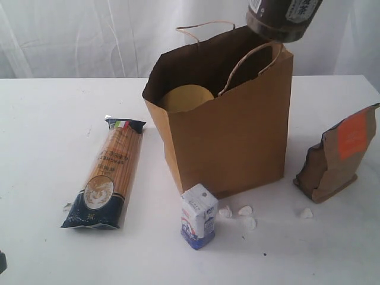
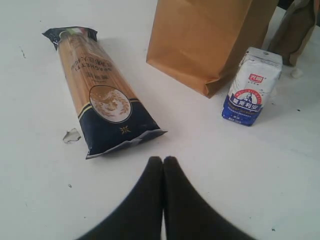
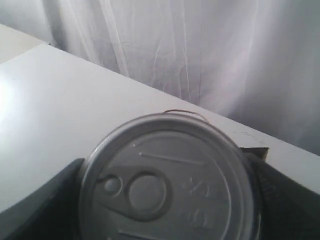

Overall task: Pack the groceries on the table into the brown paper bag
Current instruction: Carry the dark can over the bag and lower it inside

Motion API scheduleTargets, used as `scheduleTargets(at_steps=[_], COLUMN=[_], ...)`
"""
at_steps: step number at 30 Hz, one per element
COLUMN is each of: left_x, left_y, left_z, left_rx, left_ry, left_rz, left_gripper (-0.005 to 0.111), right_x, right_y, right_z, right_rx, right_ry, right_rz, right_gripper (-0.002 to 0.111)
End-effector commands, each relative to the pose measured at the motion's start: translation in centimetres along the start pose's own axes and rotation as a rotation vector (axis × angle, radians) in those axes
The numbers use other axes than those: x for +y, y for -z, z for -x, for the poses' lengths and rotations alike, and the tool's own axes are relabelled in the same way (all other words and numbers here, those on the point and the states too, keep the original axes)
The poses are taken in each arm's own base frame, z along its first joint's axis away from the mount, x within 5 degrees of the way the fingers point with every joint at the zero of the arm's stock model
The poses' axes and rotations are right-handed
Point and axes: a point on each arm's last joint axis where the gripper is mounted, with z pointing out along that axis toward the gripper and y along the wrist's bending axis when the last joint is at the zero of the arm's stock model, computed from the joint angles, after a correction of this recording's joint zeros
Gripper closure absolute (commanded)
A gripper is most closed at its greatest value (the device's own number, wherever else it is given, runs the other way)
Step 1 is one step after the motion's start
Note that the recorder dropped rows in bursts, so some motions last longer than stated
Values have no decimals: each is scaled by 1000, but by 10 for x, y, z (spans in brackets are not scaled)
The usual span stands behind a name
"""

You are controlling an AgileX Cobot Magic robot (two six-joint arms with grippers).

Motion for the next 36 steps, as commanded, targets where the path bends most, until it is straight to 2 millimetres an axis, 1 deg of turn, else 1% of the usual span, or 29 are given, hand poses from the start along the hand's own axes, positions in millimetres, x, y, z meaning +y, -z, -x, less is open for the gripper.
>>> scheduleTargets(at_steps=[1, 8, 15, 24, 27, 31, 33, 35, 36], left_x=[0, 0, 0, 0, 0, 0, 0, 0, 0], left_y=[0, 0, 0, 0, 0, 0, 0, 0, 0], left_z=[-1, -1, -1, -1, -1, -1, -1, -1, -1], left_rx=[0, 0, 0, 0, 0, 0, 0, 0, 0], left_ry=[1, 1, 1, 1, 1, 1, 1, 1, 1], left_rz=[-3, -3, -3, -3, -3, -3, -3, -3, -3], left_gripper=[107, 107, 107, 107, 107, 107, 107, 107, 107], right_x=[2, -3, -18, -33, -35, -33, -33, -33, -33], right_y=[-11, -44, -74, -107, -117, -126, -127, -127, -127], right_z=[4, -8, -22, -42, -51, -57, -58, -58, -58], right_rx=[-19, 68, 140, 227, 278, 314, 320, 320, 320], right_ry=[27, 56, 51, 32, 51, 60, 59, 56, 56], right_rz=[30, 60, 48, 54, 60, 79, 83, 83, 83], right_gripper=[108, 108, 108, 108, 108, 108, 108, 103, 99])
